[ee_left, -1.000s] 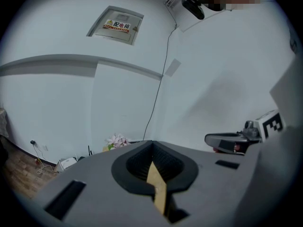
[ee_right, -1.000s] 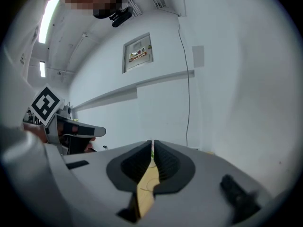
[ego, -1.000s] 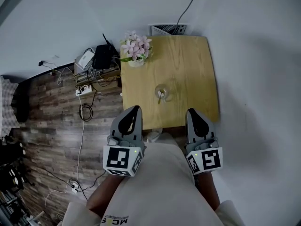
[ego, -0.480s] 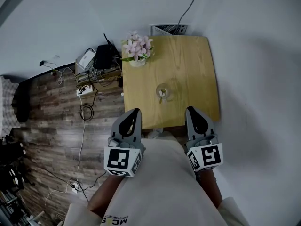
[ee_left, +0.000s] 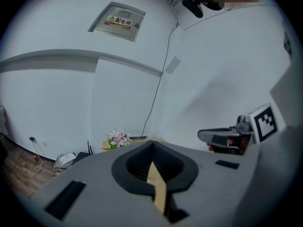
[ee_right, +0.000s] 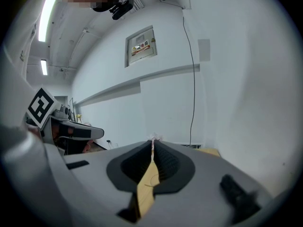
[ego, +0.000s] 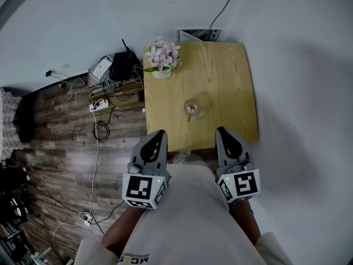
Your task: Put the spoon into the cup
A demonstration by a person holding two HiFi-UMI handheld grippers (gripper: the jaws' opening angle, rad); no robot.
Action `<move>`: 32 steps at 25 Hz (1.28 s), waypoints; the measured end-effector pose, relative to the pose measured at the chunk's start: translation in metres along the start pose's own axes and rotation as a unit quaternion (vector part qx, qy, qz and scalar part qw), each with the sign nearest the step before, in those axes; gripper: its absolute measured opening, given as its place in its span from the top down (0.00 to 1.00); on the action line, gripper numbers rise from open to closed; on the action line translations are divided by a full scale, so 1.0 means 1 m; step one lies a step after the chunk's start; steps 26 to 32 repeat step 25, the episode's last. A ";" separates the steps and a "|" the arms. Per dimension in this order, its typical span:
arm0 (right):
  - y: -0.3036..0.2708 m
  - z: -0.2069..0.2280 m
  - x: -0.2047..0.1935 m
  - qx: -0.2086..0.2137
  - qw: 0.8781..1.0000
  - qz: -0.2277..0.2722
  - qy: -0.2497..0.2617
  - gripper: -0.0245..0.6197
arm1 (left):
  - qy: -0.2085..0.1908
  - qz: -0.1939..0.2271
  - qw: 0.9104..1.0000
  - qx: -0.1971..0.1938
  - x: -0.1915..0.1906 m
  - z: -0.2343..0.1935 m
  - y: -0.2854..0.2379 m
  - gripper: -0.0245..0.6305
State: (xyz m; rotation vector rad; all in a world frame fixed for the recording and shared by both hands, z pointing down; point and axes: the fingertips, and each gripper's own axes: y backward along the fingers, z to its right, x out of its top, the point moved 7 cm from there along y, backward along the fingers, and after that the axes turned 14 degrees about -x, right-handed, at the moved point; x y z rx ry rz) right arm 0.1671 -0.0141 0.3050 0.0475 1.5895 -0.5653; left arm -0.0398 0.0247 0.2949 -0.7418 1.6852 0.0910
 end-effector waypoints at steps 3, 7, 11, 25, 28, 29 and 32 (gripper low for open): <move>0.001 -0.001 -0.002 0.001 1.000 -0.002 0.005 0.91 | 0.001 0.001 1.000 -0.001 -0.001 0.001 0.001 0.95; 0.000 -0.005 -0.001 0.004 1.000 0.001 0.005 0.91 | 0.003 0.000 1.000 0.002 -0.001 -0.002 0.004 0.95; 0.000 -0.005 -0.002 0.017 1.000 0.005 -0.003 0.91 | 0.001 0.000 1.000 -0.001 -0.003 0.001 0.003 0.95; -0.002 -0.026 -0.002 0.080 0.995 0.017 0.058 0.91 | -0.014 0.016 1.000 0.001 0.006 -0.001 0.000 0.95; -0.002 -0.026 -0.002 0.080 0.995 0.017 0.058 0.91 | -0.014 0.016 1.000 0.001 0.006 -0.001 0.000 0.95; -0.002 -0.026 -0.002 0.080 0.995 0.017 0.058 0.91 | -0.014 0.016 1.000 0.001 0.006 -0.001 0.000 0.95; -0.002 -0.026 -0.002 0.080 0.995 0.017 0.058 0.91 | -0.014 0.016 1.000 0.001 0.006 -0.001 0.000 0.95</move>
